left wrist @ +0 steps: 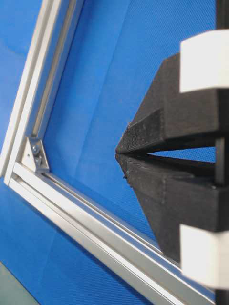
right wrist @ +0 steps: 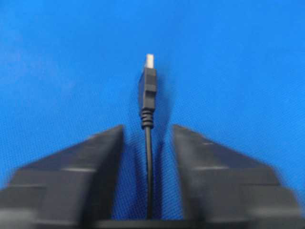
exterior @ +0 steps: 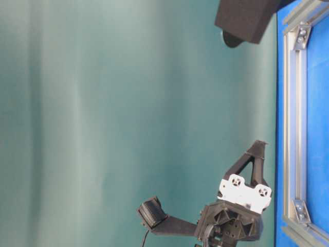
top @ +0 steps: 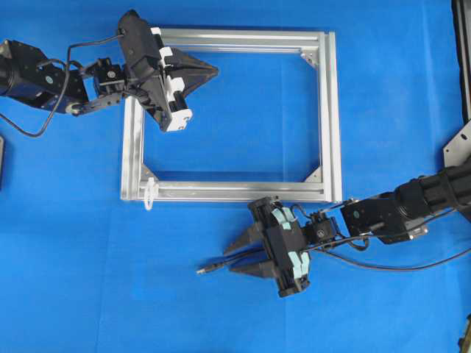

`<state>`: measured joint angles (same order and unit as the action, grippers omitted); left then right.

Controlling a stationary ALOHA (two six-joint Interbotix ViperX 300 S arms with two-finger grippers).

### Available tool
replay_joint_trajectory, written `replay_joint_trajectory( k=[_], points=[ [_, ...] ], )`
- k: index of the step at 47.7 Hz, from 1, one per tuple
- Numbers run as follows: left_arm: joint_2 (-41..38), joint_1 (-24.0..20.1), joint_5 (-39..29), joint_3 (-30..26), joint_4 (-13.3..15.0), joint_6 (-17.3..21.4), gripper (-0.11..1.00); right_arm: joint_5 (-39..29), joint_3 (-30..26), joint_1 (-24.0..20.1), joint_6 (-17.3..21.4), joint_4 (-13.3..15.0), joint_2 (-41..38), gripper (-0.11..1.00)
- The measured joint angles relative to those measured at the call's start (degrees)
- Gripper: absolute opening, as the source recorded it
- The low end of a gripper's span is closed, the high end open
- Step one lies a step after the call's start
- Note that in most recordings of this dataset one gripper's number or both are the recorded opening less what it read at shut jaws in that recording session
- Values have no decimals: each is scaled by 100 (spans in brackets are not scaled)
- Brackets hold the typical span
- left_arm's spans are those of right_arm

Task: Insert the wire through the string loop located on the left side.
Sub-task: 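Lower the right gripper and grasp the black USB cable near its plug, then lift the cable plug with the right gripper and turn toward the frame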

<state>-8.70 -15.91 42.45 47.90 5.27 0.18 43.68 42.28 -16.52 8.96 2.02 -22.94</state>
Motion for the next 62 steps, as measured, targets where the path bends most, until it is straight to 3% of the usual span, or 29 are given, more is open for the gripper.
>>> replay_joint_trajectory(
  k=[4, 6, 27, 50, 62],
  points=[
    [0, 0, 0, 0, 0, 0, 0, 9, 26, 0, 0, -9, 0, 3],
    [0, 0, 9, 9, 0, 0, 0, 18, 35, 0, -9, -18, 0, 0],
    [0, 0, -9, 9, 0, 0, 0, -79, 53, 9, -18, -18, 53, 0],
    [0, 0, -18, 9, 0, 0, 0, -1318, 123, 9, -185, 62, 1494, 0],
    [0, 0, -18, 9, 0, 0, 0, -1433, 132, 9, -193, 62, 1600, 0]
  ],
)
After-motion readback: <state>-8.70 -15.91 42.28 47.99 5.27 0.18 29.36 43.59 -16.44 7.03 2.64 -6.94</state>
